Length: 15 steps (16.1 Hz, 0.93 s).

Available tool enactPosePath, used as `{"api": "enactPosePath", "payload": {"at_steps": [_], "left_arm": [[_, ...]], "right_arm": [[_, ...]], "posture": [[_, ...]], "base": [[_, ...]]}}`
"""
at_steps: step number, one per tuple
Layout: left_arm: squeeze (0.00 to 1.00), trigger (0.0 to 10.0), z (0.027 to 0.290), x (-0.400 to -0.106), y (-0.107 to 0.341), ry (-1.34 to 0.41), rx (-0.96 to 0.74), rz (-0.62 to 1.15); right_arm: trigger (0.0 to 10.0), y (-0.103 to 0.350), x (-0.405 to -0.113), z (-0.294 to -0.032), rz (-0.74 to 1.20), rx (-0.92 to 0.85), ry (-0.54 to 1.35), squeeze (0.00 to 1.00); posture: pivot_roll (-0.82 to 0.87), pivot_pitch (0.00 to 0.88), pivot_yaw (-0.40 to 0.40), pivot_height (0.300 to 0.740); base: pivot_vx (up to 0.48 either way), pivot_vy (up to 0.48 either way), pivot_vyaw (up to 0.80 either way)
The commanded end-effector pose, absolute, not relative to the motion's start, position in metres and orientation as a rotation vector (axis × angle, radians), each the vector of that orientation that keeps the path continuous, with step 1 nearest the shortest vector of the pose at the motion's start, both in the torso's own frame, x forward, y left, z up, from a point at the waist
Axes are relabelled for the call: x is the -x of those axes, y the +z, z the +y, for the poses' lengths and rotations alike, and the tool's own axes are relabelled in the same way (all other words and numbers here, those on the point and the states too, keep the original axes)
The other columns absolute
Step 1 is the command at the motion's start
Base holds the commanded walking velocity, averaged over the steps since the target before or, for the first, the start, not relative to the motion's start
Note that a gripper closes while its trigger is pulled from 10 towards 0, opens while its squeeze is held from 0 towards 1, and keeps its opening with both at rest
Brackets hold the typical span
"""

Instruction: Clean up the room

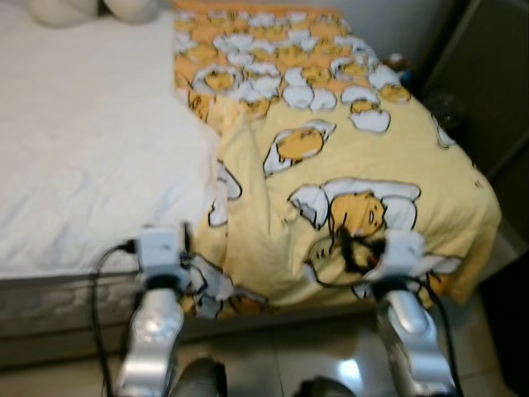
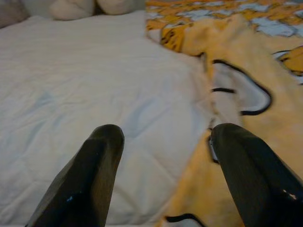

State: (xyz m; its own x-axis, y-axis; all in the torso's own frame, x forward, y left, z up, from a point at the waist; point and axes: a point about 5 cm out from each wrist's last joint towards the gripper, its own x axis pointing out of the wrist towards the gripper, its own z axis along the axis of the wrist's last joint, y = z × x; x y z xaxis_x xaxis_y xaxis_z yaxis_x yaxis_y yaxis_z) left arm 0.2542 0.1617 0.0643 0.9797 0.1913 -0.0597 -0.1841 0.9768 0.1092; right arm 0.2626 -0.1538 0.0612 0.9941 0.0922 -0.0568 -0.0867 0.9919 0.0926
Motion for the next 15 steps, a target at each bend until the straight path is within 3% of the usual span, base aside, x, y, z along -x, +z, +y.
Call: {"api": "enactPosePath", "payload": {"at_steps": [1,4,8,15], "left_arm": [[0.00,10.0,0.162,-0.255,0.072,0.208,-0.106,0.062],[0.00,10.0,0.159,-0.254,0.073,0.212,-0.105,0.080],[0.00,10.0,0.153,-0.260,0.073,0.184,-0.084,0.109],[0.00,10.0,0.174,-0.287,0.079,0.221,-0.134,0.098]], "right_arm": [[10.0,0.061,-0.263,-0.155,0.061,-0.088,0.101,0.00],[10.0,0.066,-0.266,-0.155,0.043,-0.061,0.121,0.00],[10.0,0.069,-0.267,-0.156,0.035,-0.041,0.147,0.00],[10.0,0.073,-0.262,-0.143,0.016,-0.013,0.223,0.00]], "posture": [[0.01,0.088,-0.062,0.710],[0.01,0.089,-0.068,0.710],[0.00,0.090,-0.077,0.710],[-0.01,0.097,-0.072,0.710]], "base": [[0.240,-0.412,0.00],[0.250,-0.406,0.00],[0.284,-0.383,0.75],[0.000,0.000,0.00]]}}
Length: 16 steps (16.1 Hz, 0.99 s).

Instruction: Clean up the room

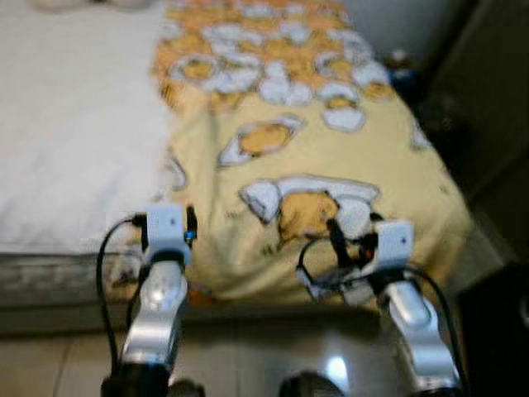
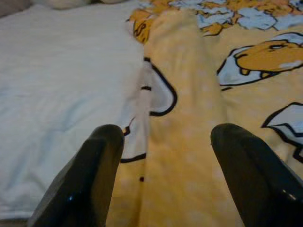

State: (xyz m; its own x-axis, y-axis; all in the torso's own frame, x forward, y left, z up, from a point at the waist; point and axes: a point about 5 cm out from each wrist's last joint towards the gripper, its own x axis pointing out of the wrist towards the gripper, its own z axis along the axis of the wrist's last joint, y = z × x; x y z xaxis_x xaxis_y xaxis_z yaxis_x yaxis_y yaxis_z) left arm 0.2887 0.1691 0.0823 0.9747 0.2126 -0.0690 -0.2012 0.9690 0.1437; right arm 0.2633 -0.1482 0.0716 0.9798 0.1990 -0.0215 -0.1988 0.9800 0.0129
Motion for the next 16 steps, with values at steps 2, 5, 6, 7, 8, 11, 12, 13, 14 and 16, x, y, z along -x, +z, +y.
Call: {"api": "enactPosePath", "payload": {"at_steps": [2,5,6,7,8,11,12,13,14,16], "left_arm": [[0.00,10.0,0.177,-0.290,0.081,0.212,-0.135,0.088],[0.00,10.0,0.176,-0.289,0.081,0.214,-0.100,0.073],[0.00,10.0,0.174,-0.291,0.081,0.209,-0.099,0.075],[0.00,10.0,0.170,-0.295,0.081,0.191,-0.094,0.078],[0.00,10.0,0.168,-0.300,0.083,0.182,-0.091,0.074],[0.00,10.0,0.159,-0.312,0.088,0.142,-0.084,0.066],[0.00,10.0,0.158,-0.314,0.089,0.139,-0.082,0.066],[0.00,10.0,0.155,-0.318,0.091,0.137,-0.084,0.066],[0.00,10.0,0.158,-0.323,0.093,0.171,-0.077,0.071],[0.00,10.0,0.164,-0.327,0.090,0.179,-0.087,0.095]], "right_arm": [[10.0,0.072,-0.259,-0.142,0.024,-0.014,0.235,0.00],[10.0,0.071,-0.257,-0.142,0.032,-0.013,0.242,0.00],[10.0,0.070,-0.257,-0.141,0.037,-0.012,0.248,0.00],[10.0,0.072,-0.260,-0.141,0.031,-0.015,0.252,0.00],[10.0,0.075,-0.263,-0.141,0.023,-0.017,0.254,0.00],[10.0,0.078,-0.267,-0.139,0.010,-0.012,0.261,0.00],[10.0,0.079,-0.268,-0.139,0.007,-0.012,0.263,0.00],[10.0,0.080,-0.270,-0.139,0.004,-0.012,0.268,0.00],[10.0,0.083,-0.271,-0.136,-0.002,-0.011,0.295,0.00],[10.0,0.085,-0.276,-0.136,-0.001,-0.021,0.300,0.00]], "posture": [[-0.02,0.098,-0.068,0.710],[-0.02,0.097,-0.066,0.710],[-0.02,0.094,-0.064,0.710],[-0.02,0.088,-0.063,0.710],[-0.02,0.082,-0.058,0.710],[-0.03,0.073,-0.050,0.710],[-0.03,0.072,-0.048,0.710],[-0.03,0.070,-0.047,0.710],[-0.03,0.062,-0.052,0.710],[0.00,0.046,-0.075,0.710]], "base": [[0.000,0.000,0.00],[0.334,0.000,0.00],[0.454,0.000,0.00],[0.465,0.000,0.00],[0.465,0.000,0.00],[0.465,0.000,0.00],[0.465,0.000,0.00],[0.461,0.000,0.00],[0.000,0.000,0.00],[0.000,0.000,0.00]]}}
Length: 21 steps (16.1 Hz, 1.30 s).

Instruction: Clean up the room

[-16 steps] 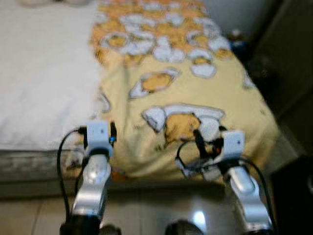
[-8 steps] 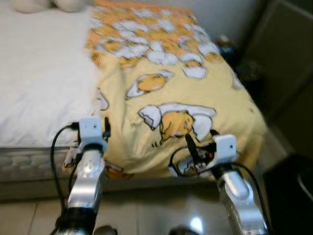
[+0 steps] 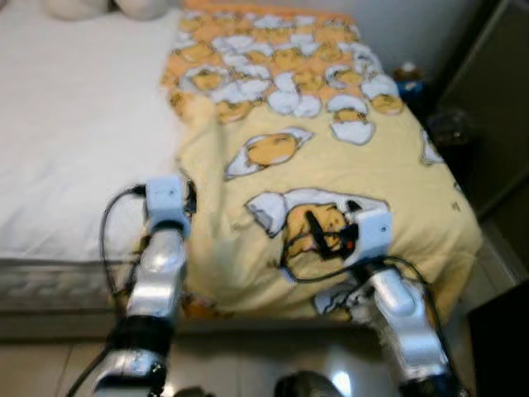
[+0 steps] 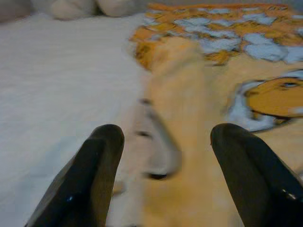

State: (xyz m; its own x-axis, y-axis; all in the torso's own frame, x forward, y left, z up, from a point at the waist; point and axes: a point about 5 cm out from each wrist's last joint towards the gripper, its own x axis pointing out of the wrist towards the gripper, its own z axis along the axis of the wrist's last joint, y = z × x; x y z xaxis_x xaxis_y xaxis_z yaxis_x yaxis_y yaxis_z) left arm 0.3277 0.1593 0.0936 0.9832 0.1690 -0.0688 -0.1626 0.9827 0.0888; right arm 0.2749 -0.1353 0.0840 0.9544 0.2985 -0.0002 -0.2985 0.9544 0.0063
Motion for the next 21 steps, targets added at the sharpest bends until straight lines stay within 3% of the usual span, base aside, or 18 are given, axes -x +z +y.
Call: {"api": "enactPosePath", "payload": {"at_steps": [1,5,8,11,16,21], "left_arm": [[0.00,10.0,0.165,-0.328,0.087,0.171,-0.088,0.115],[0.00,10.0,0.201,-0.335,0.072,0.260,-0.077,0.225],[0.00,10.0,0.243,-0.320,0.091,0.389,-0.092,0.118],[0.00,10.0,0.234,-0.304,0.093,0.352,-0.147,0.066],[0.00,10.0,0.191,-0.295,0.104,0.186,-0.165,-0.007],[0.00,10.0,0.180,-0.294,0.102,0.149,-0.143,0.008]], "right_arm": [[10.0,0.085,-0.276,-0.134,0.002,-0.028,0.313,0.00],[10.0,0.079,-0.277,-0.117,0.008,-0.043,0.353,0.00],[10.0,0.071,-0.289,-0.129,0.048,-0.072,0.237,0.00],[10.0,0.072,-0.306,-0.129,0.047,-0.057,0.241,0.00],[10.0,0.077,-0.319,-0.134,0.022,-0.121,0.164,0.00],[10.0,0.079,-0.320,-0.135,0.000,-0.099,0.176,0.00]], "posture": [[0.02,0.045,-0.088,0.710],[0.04,0.012,-0.108,0.710],[0.11,0.000,-0.123,0.710],[0.14,0.000,-0.126,0.710],[0.14,0.000,-0.111,0.710],[0.10,0.000,-0.099,0.710]], "base": [[0.000,0.000,0.00],[0.000,0.000,0.00],[0.000,0.000,0.00],[0.000,0.000,0.00],[0.000,0.000,0.00],[0.000,0.000,0.00]]}}
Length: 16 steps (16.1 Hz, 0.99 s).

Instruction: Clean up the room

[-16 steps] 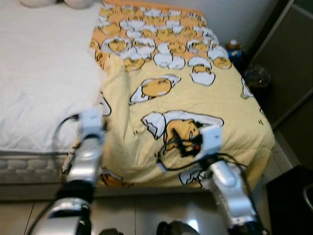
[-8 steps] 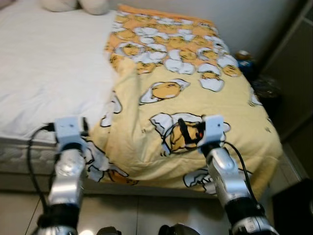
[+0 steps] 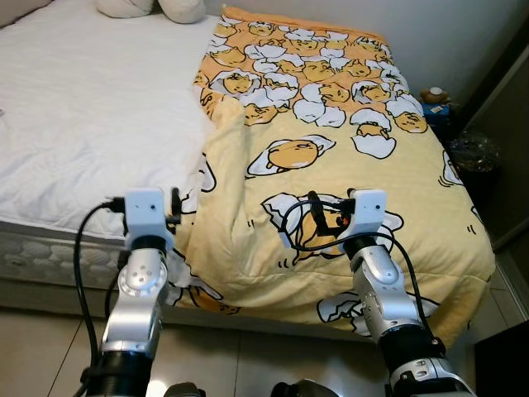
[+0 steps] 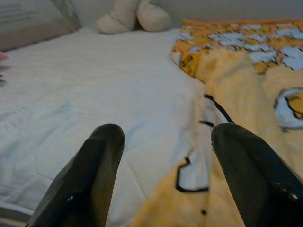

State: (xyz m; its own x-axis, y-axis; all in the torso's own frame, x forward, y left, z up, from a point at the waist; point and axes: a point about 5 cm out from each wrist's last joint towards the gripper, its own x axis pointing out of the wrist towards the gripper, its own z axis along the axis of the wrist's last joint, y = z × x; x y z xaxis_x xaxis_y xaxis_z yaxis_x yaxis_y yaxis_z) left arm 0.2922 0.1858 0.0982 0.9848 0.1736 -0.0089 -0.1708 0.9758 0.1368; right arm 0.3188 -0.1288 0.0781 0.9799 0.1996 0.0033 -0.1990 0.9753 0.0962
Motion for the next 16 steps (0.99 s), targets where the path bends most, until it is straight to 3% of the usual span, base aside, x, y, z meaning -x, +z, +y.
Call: {"api": "enactPosePath", "payload": {"at_steps": [1,3,9,13,16], "left_arm": [[0.00,10.0,0.184,-0.290,0.100,0.158,-0.104,0.019],[0.00,10.0,0.191,-0.287,0.101,0.171,-0.094,0.025],[0.00,10.0,0.203,-0.289,0.106,0.141,-0.148,0.036],[0.00,10.0,0.197,-0.294,0.109,0.114,-0.149,0.023],[0.00,10.0,0.191,-0.294,0.114,0.066,-0.146,-0.009]], "right_arm": [[10.0,0.081,-0.322,-0.135,-0.007,-0.077,0.189,0.00],[10.0,0.083,-0.325,-0.132,-0.011,-0.087,0.189,0.00],[10.0,0.083,-0.328,-0.118,-0.010,-0.079,0.223,0.00],[10.0,0.084,-0.330,-0.111,-0.019,-0.083,0.235,0.00],[10.0,0.085,-0.330,-0.106,-0.023,-0.105,0.232,0.00]], "posture": [[0.10,0.000,-0.099,0.710],[0.13,0.000,-0.097,0.710],[0.15,0.000,-0.090,0.710],[0.15,0.000,-0.080,0.710],[0.14,0.000,-0.055,0.710]], "base": [[0.000,0.480,0.80],[0.000,0.480,0.77],[0.000,0.480,0.00],[0.000,0.000,0.00],[0.467,0.000,0.00]]}}
